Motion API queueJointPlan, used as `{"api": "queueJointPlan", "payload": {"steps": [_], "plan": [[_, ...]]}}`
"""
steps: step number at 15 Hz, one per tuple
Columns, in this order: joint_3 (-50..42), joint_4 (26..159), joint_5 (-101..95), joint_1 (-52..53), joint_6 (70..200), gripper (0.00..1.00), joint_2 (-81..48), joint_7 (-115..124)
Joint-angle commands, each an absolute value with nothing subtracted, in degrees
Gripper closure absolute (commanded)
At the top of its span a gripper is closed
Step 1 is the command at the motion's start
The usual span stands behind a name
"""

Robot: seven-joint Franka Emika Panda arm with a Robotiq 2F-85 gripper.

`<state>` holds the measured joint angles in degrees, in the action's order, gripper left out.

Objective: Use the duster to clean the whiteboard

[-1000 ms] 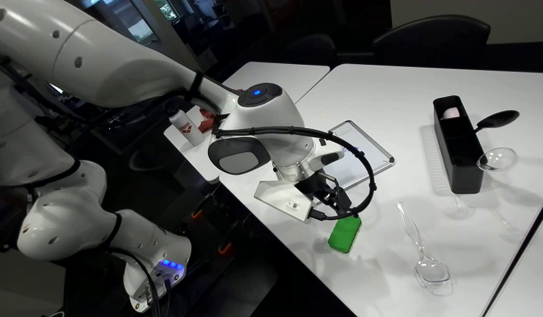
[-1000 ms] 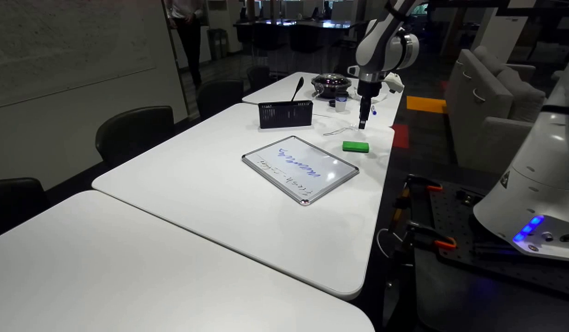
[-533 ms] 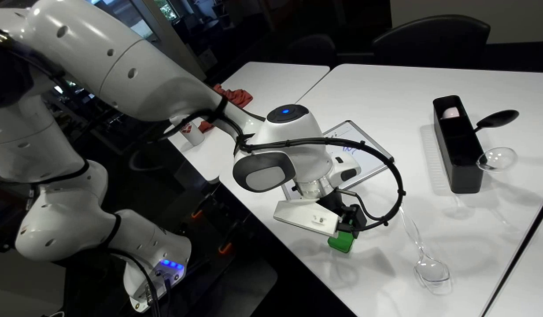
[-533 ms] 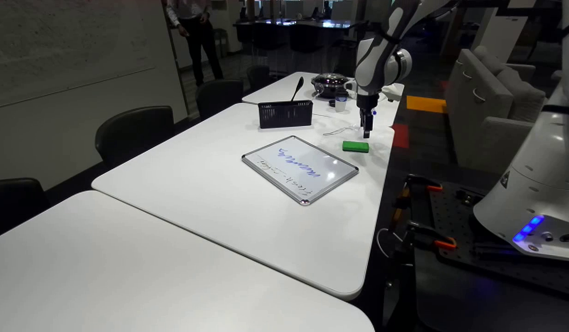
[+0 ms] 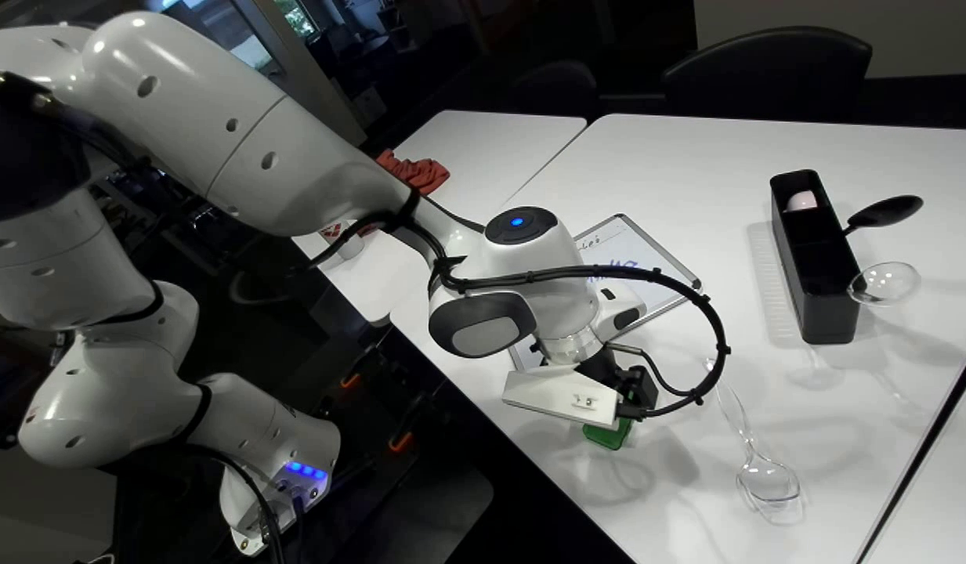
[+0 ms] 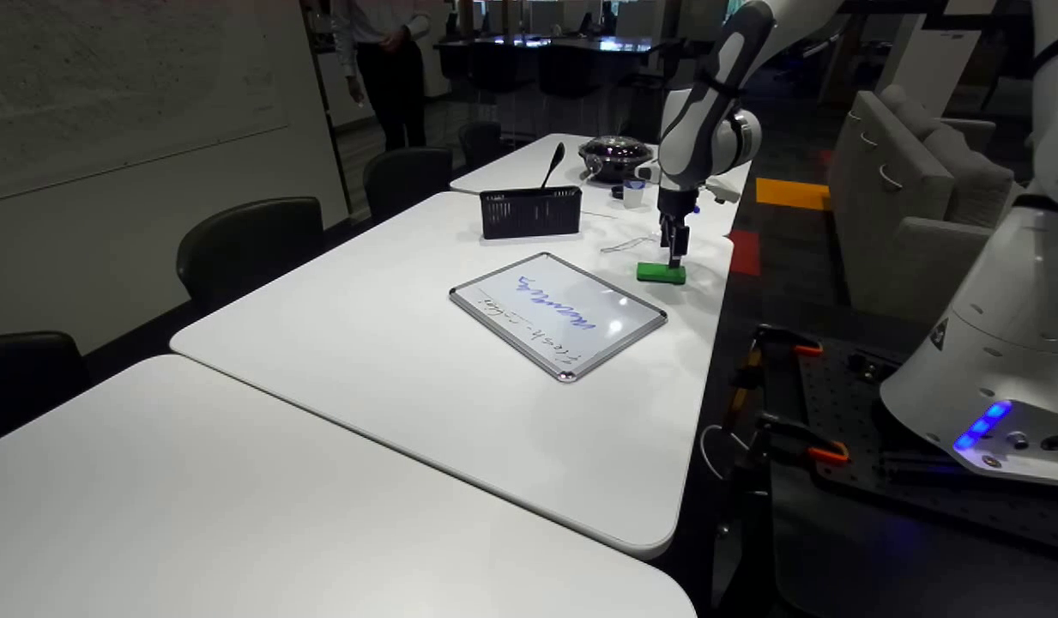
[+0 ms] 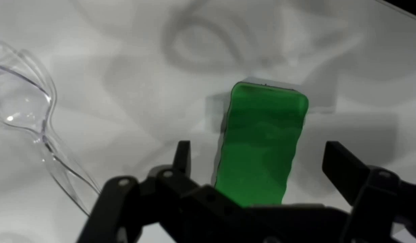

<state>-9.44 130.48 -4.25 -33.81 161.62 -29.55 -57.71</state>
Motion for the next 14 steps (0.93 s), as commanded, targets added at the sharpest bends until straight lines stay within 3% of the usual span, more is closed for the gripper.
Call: {"api": "queueJointPlan", "payload": {"steps": [1, 14], "plan": [[-5.1, 130.4, -2.5, -38.4, 165.1, 0.0, -30.2, -61.2], [1.3, 130.3, -2.3, -44.9, 169.8, 0.0, -33.2, -59.2]]}}
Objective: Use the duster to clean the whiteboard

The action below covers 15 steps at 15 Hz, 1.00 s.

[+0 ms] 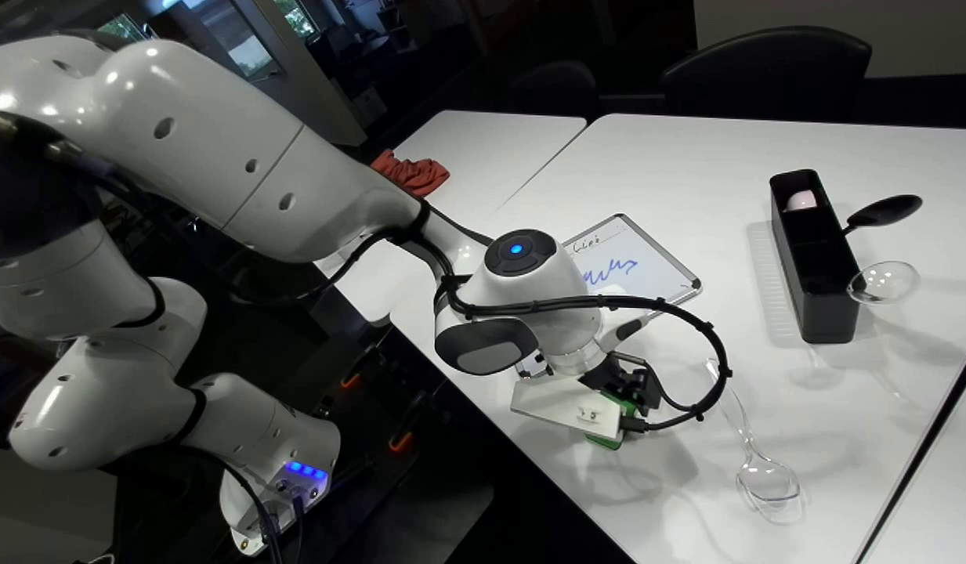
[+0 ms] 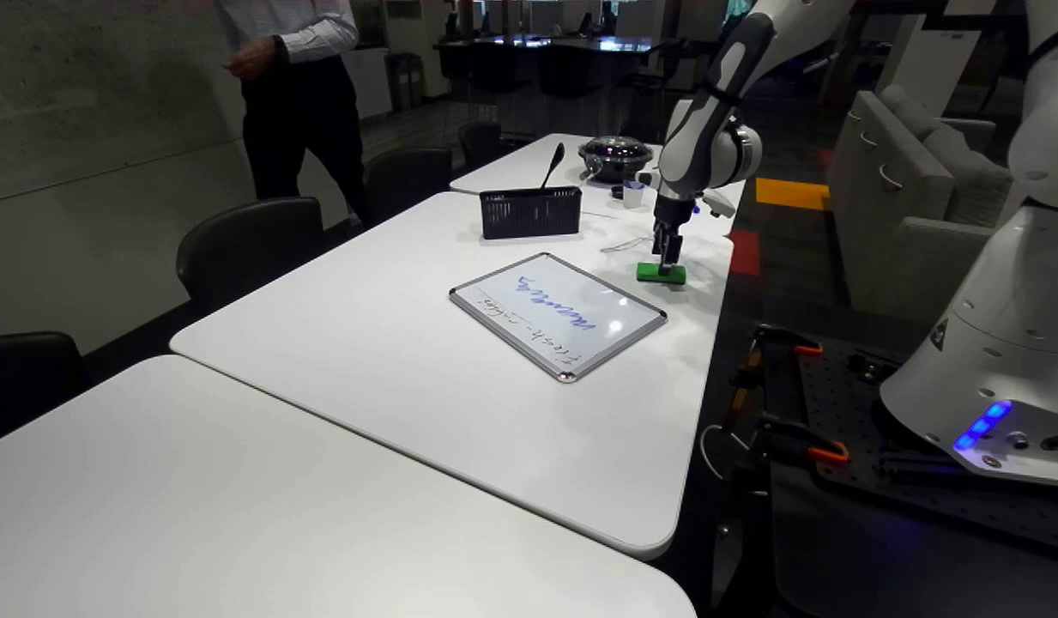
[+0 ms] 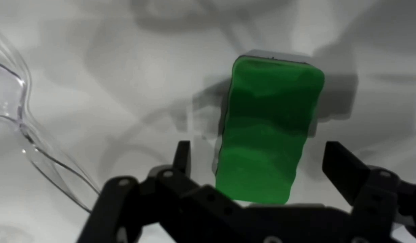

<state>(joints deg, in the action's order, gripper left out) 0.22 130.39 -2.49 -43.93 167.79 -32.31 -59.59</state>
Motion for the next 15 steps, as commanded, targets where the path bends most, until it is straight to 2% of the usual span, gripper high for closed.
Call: {"api": "queueJointPlan", "payload": {"steps": [1, 3, 4, 5, 10, 15], "plan": [[1.2, 130.3, -2.4, -44.8, 169.9, 0.0, -33.4, -59.0], [1.1, 130.2, -2.6, -44.7, 170.1, 0.0, -33.9, -58.7], [1.2, 130.1, -2.5, -44.8, 170.2, 0.25, -34.1, -58.7], [1.2, 130.1, -2.6, -44.8, 170.3, 0.26, -34.2, -58.6], [1.1, 129.8, -2.7, -44.6, 170.4, 0.66, -34.4, -58.4], [3.7, 134.8, -3.0, -44.4, 169.9, 0.67, -25.7, -59.7]]}}
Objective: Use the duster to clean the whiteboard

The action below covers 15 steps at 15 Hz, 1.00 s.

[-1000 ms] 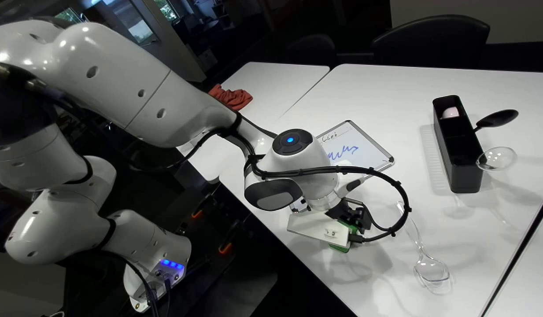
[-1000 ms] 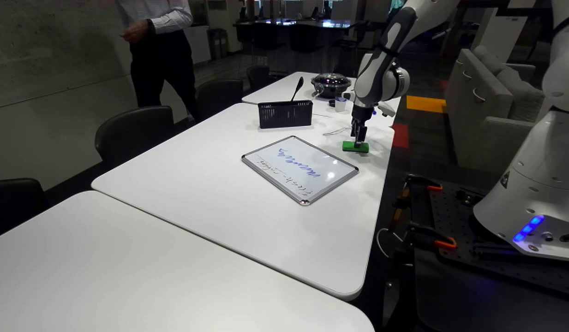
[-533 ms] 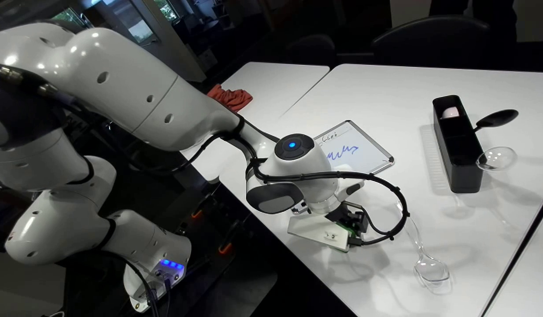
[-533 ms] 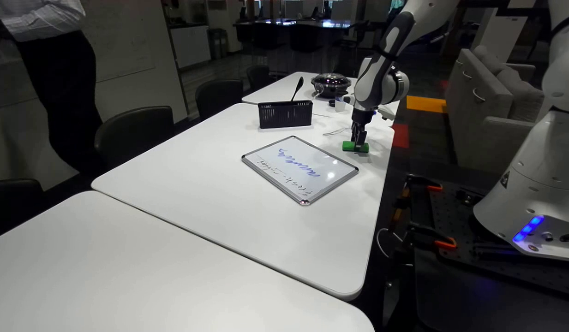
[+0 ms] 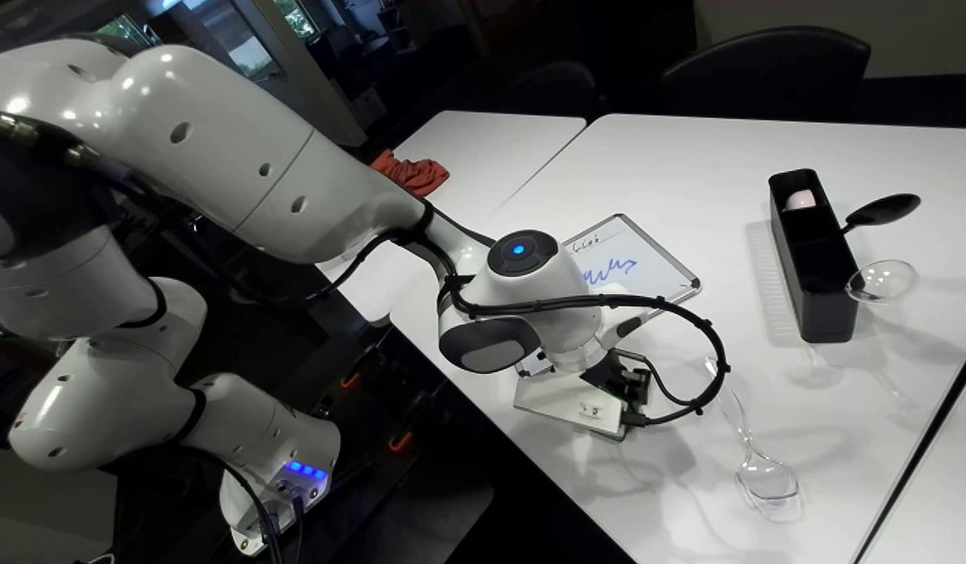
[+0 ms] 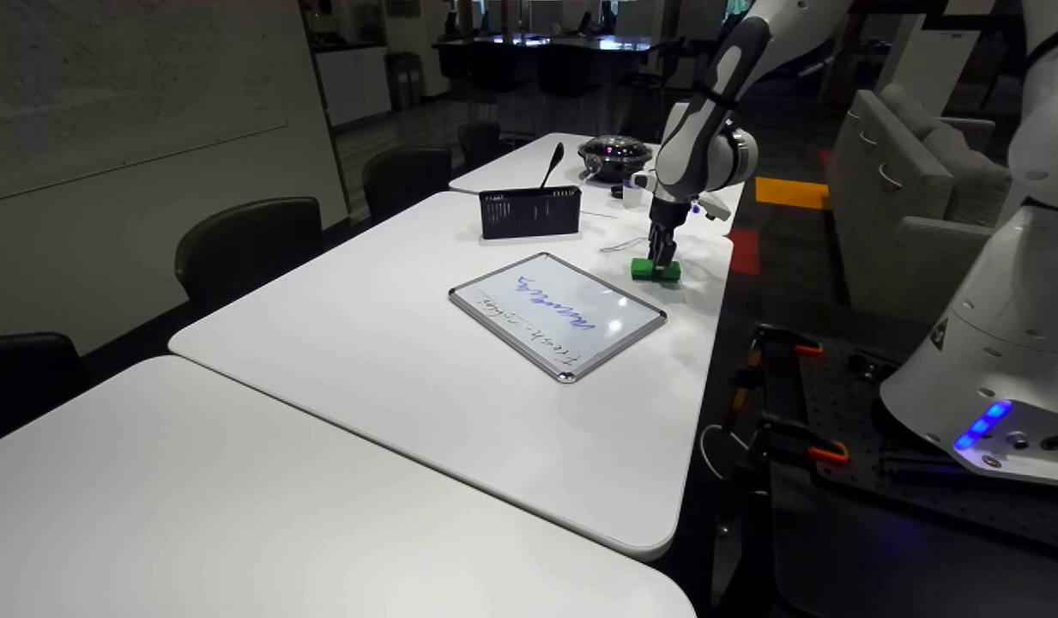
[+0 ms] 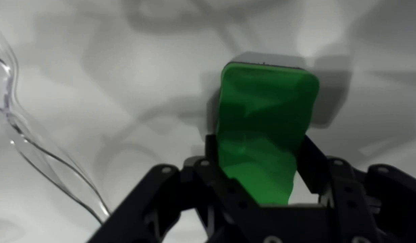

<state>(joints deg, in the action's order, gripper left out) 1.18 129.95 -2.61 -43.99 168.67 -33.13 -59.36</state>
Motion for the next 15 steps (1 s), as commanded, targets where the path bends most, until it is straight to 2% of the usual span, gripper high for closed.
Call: {"api": "queueJointPlan", "payload": {"steps": [1, 5, 11, 12, 15], "plan": [[4.1, 135.4, -3.4, -43.7, 169.0, 0.67, -23.3, -59.9], [1.4, 132.9, -8.4, -34.8, 163.0, 0.67, -17.1, -59.3], [-1.0, 122.6, -9.5, -24.3, 152.2, 0.67, -21.4, -66.0], [-1.6, 126.3, -8.2, -23.9, 154.8, 0.42, -18.6, -64.9], [-2.0, 124.0, -8.5, -22.8, 153.9, 0.42, -20.9, -64.9]]}}
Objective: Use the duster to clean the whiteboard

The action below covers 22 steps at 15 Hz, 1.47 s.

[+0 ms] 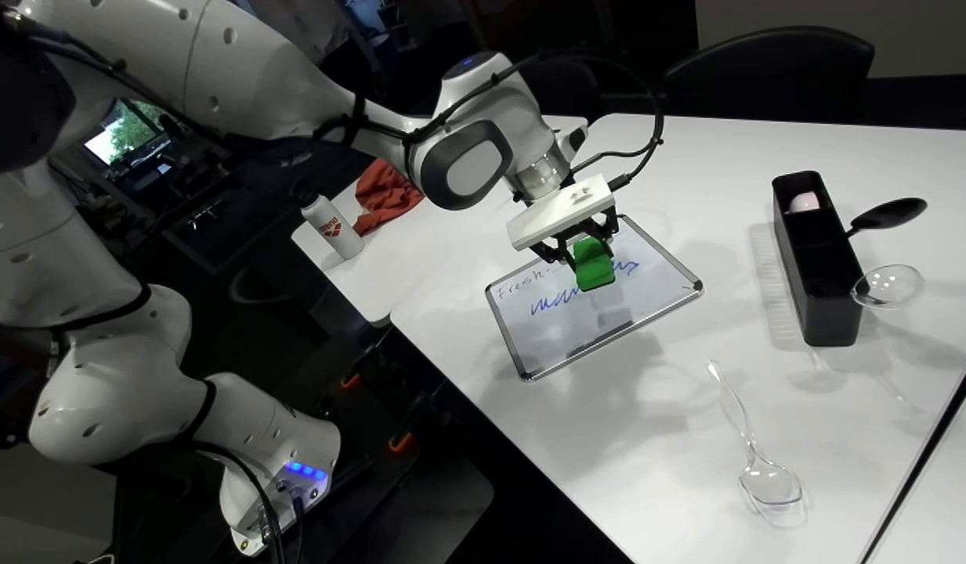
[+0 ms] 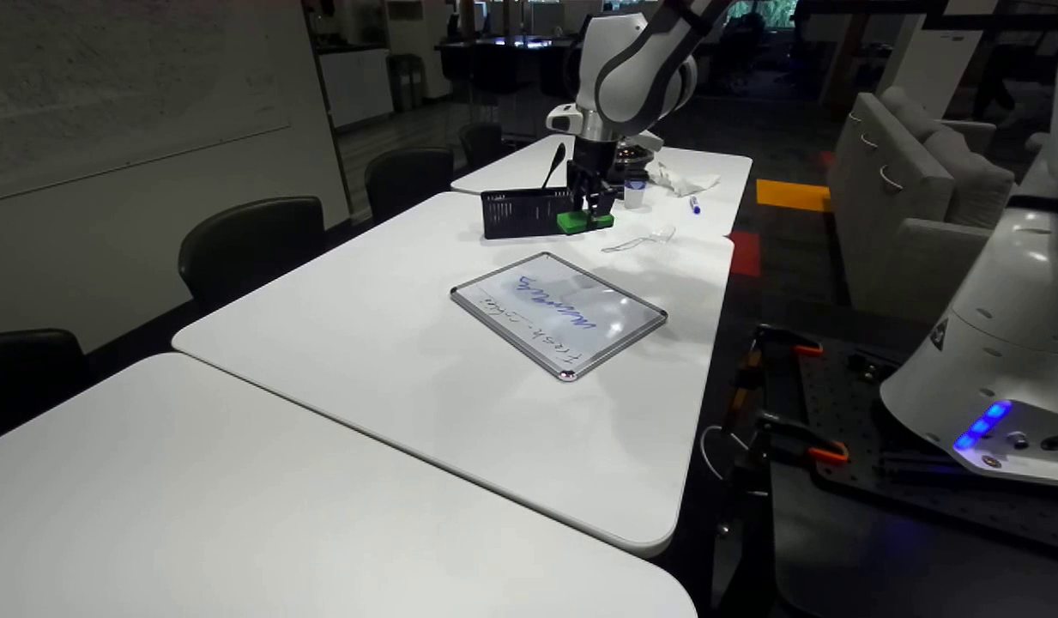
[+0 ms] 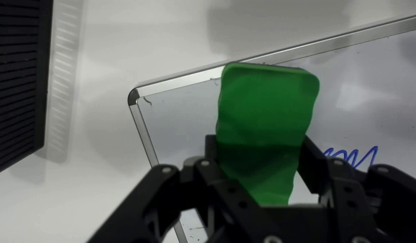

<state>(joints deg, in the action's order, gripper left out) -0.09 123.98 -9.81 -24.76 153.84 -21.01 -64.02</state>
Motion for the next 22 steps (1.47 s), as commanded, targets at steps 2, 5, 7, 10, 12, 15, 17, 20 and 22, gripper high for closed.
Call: {"api": "queueJointPlan", "payload": {"steps": [2, 5, 7, 10, 12, 15, 17, 20, 22], "plan": [[-2.2, 123.6, -8.5, -22.9, 153.9, 0.42, -21.6, -65.0], [-2.6, 119.8, -12.8, -21.6, 157.4, 0.67, -26.6, -70.5], [-0.8, 117.0, -11.8, -22.1, 159.4, 0.67, -30.2, -75.4], [1.5, 112.1, -10.5, -22.8, 161.6, 0.67, -35.8, -79.8], [2.9, 108.7, -9.9, -23.2, 161.5, 0.67, -39.0, -81.6], [4.8, 103.8, -8.8, -23.9, 160.5, 0.67, -42.7, -83.0], [5.5, 100.9, -7.8, -24.3, 159.5, 0.67, -44.6, -83.3], [4.4, 102.2, -8.2, -23.2, 160.3, 0.42, -44.2, -81.4], [4.7, 101.0, -8.0, -23.5, 160.2, 0.42, -45.2, -81.4]]}}
